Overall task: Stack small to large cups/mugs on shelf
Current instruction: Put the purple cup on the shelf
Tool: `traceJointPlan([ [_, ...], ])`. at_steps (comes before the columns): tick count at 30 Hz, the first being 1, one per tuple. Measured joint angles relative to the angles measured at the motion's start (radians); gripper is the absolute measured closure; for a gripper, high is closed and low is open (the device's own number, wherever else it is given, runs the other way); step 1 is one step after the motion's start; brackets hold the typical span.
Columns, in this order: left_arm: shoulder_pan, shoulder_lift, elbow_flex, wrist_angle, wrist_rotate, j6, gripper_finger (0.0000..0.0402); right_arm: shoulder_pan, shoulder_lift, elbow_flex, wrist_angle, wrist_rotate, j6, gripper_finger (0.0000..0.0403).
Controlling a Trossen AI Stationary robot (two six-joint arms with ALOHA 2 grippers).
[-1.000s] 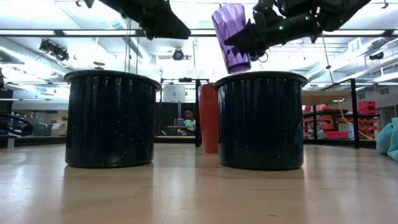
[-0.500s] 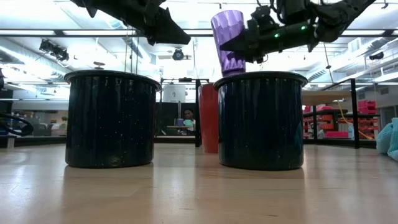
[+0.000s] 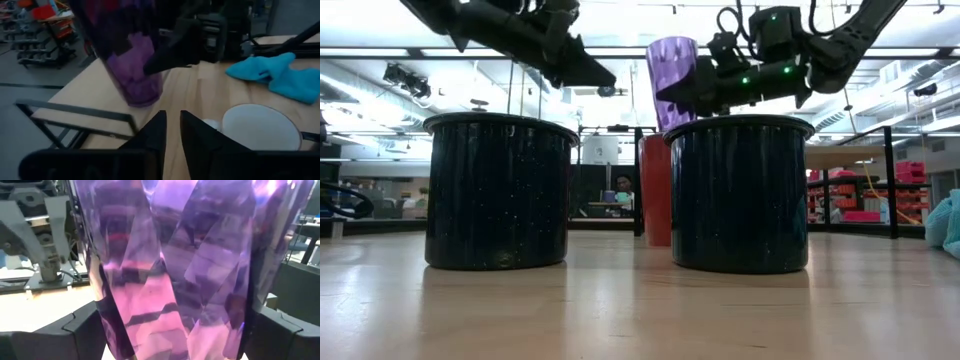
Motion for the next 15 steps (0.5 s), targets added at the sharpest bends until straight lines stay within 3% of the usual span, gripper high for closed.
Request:
traceJointPlan([
  [15, 0.042, -0.127, -0.067, 0.008, 0.027, -0.023, 0.0353, -0.024, 0.089, 0.000, 0.156, 0.003, -0.007, 0.0043],
])
